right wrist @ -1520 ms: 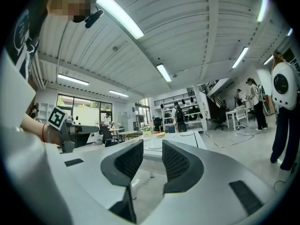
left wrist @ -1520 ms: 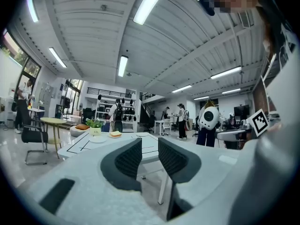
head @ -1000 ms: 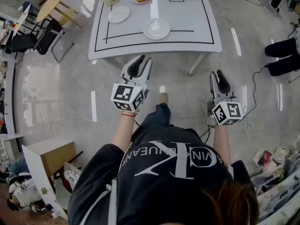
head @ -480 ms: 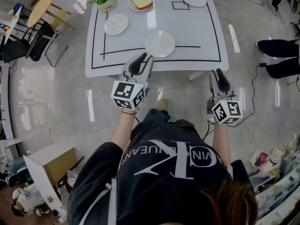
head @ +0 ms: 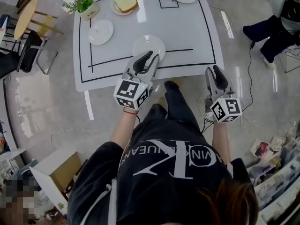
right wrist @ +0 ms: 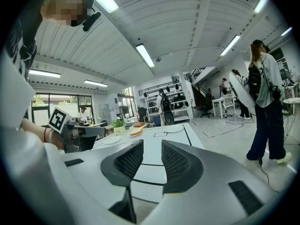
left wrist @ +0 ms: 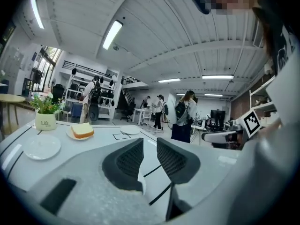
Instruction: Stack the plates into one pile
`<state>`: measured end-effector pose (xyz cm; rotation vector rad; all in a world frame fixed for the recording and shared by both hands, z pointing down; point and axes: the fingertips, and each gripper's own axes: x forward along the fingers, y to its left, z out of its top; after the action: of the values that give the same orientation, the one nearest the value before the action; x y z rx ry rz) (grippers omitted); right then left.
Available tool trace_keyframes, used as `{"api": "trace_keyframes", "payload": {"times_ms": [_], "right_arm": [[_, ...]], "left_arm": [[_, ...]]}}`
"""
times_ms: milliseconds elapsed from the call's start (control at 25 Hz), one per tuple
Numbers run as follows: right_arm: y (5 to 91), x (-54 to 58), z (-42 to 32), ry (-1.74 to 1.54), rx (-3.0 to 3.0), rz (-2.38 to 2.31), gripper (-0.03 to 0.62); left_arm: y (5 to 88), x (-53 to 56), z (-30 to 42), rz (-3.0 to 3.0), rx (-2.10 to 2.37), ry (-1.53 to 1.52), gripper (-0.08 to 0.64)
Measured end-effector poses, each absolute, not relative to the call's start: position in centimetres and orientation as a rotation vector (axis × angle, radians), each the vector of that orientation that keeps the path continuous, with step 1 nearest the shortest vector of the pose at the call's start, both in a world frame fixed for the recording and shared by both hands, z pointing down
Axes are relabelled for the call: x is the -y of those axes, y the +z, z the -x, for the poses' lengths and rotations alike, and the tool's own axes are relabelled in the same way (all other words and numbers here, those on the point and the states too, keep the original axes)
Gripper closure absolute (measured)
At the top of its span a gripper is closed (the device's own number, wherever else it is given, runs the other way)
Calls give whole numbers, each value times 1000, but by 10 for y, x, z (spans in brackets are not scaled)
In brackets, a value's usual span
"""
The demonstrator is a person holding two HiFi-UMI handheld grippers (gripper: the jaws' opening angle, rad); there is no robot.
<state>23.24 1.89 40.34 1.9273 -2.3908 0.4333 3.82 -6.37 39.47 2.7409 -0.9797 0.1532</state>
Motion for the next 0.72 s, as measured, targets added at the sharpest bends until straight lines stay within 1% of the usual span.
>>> {"api": "trace_keyframes", "payload": {"times_ms": [200,480,720], "right_arm": [[412,35,-253,462,2405,-1896,485],[400,129,-275,449,2462,-1760,485],[418,191,-295,528,2446,-1664,483]], "left_arm": [[395,102,-67,-2742,982,177,463],[384,181,-107,-2703,1016,151,463],[408,223,-129,-2618,1041,218,463]]}}
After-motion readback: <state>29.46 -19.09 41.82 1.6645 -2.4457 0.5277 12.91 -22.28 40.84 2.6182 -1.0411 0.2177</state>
